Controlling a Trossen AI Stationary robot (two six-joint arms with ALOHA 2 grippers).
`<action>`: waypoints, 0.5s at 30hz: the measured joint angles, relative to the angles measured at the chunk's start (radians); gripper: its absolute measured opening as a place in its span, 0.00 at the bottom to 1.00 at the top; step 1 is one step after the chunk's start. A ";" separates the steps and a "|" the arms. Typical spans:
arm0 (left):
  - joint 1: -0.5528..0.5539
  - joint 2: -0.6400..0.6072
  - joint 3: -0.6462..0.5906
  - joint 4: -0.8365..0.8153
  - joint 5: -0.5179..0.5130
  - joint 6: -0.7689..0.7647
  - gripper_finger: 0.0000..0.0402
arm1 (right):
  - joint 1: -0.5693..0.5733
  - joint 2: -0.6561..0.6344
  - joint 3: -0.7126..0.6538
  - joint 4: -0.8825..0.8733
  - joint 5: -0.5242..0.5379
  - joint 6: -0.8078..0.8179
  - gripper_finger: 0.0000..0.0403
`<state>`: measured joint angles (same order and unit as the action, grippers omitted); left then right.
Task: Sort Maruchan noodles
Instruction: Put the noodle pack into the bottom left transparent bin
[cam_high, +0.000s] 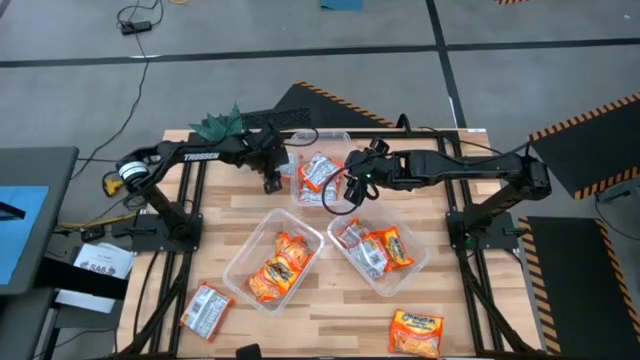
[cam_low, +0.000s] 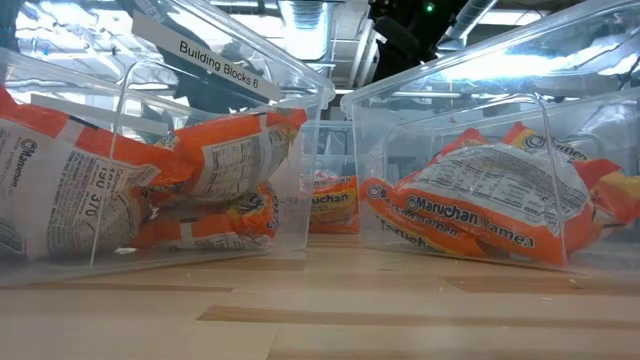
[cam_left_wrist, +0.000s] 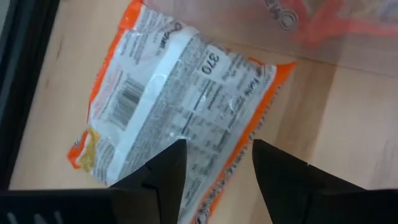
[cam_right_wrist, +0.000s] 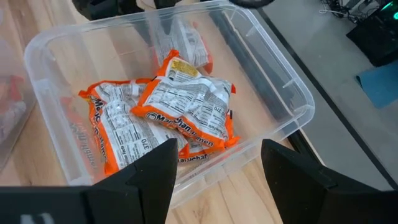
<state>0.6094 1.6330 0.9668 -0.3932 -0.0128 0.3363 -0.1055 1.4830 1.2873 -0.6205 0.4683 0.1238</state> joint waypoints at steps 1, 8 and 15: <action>-0.001 0.006 0.000 0.003 -0.001 0.002 0.43 | 0.000 0.000 0.000 0.000 0.000 0.000 0.63; -0.003 0.006 -0.002 -0.014 -0.045 -0.004 0.43 | 0.001 0.000 0.000 0.000 0.000 0.000 0.63; -0.005 0.006 -0.003 -0.019 -0.099 0.002 0.42 | 0.006 0.000 0.000 0.000 0.000 0.007 0.63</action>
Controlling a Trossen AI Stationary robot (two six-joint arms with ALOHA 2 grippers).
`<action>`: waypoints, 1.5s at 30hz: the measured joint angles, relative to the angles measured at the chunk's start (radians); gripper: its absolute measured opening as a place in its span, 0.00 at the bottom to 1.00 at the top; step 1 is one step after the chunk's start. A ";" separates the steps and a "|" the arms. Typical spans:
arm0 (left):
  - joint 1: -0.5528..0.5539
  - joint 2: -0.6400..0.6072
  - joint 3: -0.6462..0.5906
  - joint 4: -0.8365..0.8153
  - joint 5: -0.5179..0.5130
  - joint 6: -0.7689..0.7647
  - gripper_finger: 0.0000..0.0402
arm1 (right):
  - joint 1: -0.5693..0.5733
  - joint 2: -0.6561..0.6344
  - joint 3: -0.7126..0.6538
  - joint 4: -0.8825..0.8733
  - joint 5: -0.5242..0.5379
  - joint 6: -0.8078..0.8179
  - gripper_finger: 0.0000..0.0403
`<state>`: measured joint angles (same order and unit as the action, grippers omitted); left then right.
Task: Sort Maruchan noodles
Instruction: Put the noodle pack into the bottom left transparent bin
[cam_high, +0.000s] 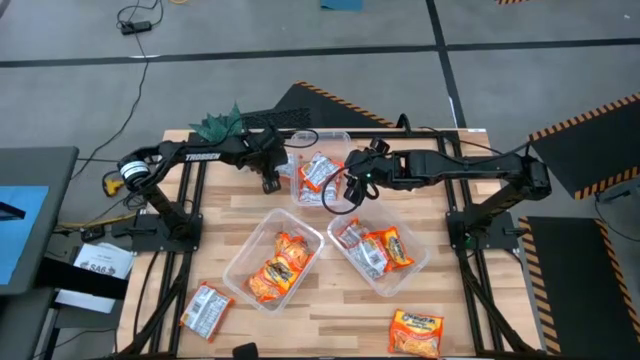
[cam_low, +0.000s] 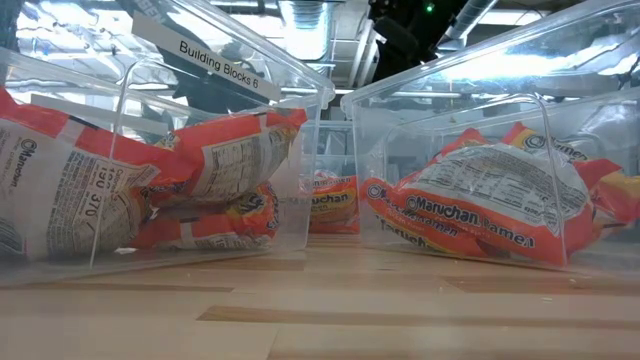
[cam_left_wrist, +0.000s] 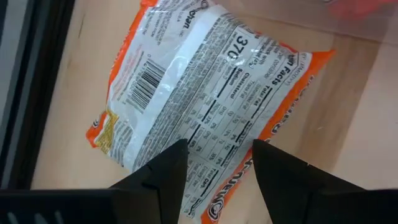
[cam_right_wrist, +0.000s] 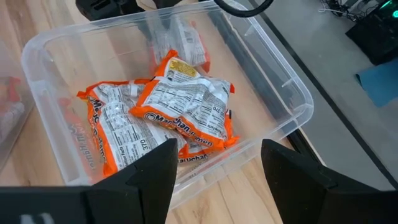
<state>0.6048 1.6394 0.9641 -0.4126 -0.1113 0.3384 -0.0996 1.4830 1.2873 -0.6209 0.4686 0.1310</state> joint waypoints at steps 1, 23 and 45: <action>0.000 0.001 0.000 0.000 -0.002 0.006 0.42 | 0.000 0.000 0.000 0.000 0.000 0.000 0.63; -0.055 0.166 0.008 0.098 -0.241 0.006 0.03 | 0.008 0.000 0.000 -0.003 0.000 0.001 0.63; -0.157 -0.363 -0.001 -0.074 -0.244 -0.131 0.00 | 0.028 0.000 -0.001 0.005 0.002 0.001 0.63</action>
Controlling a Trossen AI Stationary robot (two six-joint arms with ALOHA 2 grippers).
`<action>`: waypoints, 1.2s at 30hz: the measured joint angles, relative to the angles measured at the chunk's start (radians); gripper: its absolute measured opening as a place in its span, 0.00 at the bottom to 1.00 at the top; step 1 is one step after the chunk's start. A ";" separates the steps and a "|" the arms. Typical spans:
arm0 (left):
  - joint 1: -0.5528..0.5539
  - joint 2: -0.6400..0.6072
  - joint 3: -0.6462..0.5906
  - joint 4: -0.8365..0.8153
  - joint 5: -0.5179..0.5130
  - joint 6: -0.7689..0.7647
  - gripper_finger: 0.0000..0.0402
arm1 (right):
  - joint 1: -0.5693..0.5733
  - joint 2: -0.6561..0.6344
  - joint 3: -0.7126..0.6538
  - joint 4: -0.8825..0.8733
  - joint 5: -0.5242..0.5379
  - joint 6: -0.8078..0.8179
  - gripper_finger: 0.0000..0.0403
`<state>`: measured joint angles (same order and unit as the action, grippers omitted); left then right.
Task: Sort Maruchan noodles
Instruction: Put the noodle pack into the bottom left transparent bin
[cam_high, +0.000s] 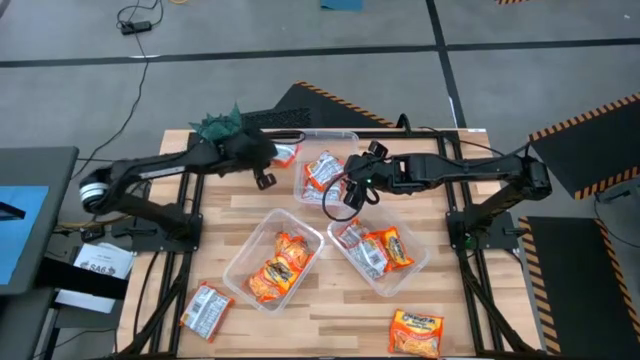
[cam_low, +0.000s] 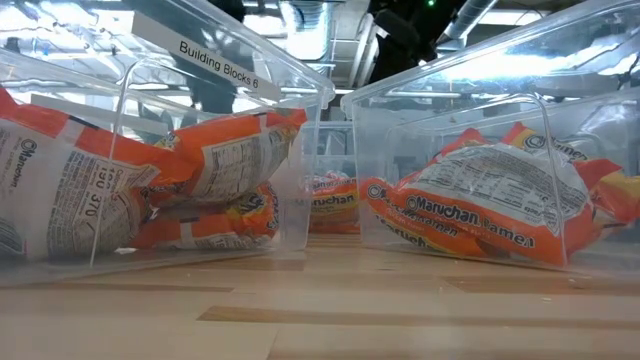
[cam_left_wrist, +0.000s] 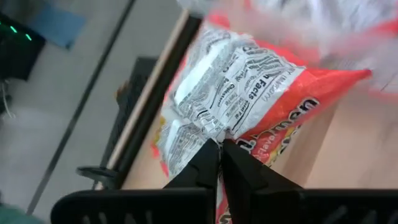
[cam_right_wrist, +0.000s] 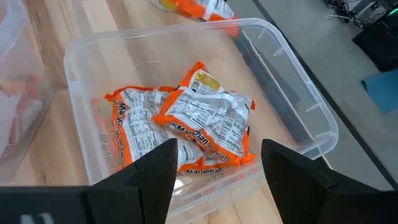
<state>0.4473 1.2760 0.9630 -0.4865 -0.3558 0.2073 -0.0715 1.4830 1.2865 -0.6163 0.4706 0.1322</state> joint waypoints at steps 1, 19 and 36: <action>-0.009 -0.024 0.000 0.003 -0.001 -0.006 0.00 | 0.000 0.000 0.000 0.000 0.000 0.000 0.63; -0.387 -0.315 0.003 -0.015 -0.026 -0.170 0.00 | -0.001 0.000 0.000 0.004 0.003 0.000 0.63; -0.979 -0.244 0.000 -0.047 -0.079 -0.559 0.00 | 0.000 0.000 0.000 -0.210 0.003 0.042 0.63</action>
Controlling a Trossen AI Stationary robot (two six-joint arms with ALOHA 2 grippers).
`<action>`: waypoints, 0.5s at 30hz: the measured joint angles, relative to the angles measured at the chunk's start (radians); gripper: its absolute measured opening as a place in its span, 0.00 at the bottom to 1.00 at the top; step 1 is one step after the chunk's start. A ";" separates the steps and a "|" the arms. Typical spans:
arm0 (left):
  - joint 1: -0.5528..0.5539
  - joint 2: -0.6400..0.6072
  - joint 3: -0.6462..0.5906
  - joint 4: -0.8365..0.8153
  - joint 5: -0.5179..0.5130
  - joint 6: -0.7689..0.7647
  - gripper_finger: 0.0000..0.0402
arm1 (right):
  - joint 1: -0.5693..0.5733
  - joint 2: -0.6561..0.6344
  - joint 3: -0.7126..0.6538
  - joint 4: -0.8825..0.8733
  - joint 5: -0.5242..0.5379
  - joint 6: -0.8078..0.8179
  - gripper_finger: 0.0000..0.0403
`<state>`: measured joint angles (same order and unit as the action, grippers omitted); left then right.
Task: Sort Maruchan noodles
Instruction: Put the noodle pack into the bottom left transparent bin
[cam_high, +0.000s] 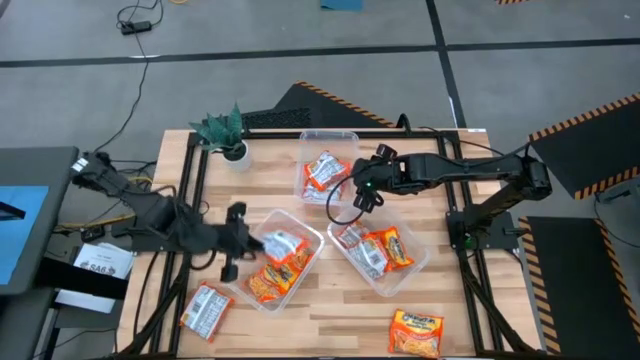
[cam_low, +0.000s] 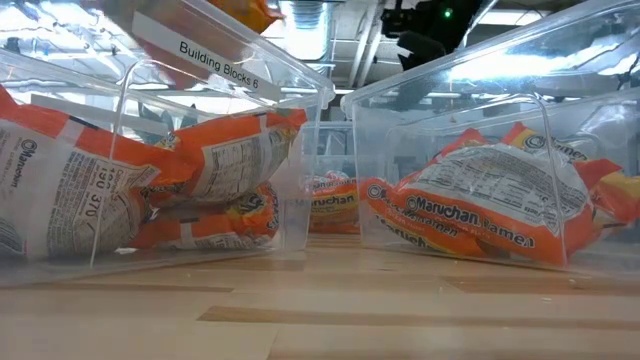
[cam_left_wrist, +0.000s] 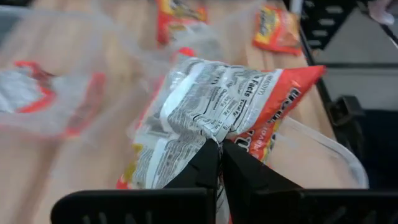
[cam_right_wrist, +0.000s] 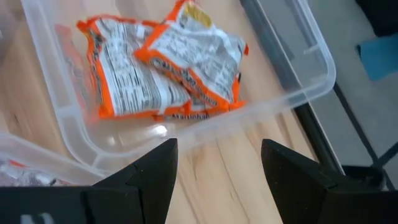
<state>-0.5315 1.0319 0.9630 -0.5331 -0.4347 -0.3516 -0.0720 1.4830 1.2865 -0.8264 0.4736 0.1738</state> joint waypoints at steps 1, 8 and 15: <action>-0.019 0.019 0.000 0.004 -0.001 -0.013 0.00 | 0.000 0.000 0.000 -0.010 0.000 0.005 0.63; -0.067 0.118 -0.001 -0.009 -0.059 -0.053 0.04 | 0.000 0.000 0.000 -0.027 0.000 0.011 0.63; -0.067 0.085 0.010 -0.047 -0.068 -0.056 0.26 | 0.000 0.000 0.000 -0.027 0.002 0.012 0.63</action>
<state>-0.5985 1.1164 0.9729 -0.5799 -0.5022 -0.4075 -0.0721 1.4830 1.2865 -0.8529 0.4758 0.1855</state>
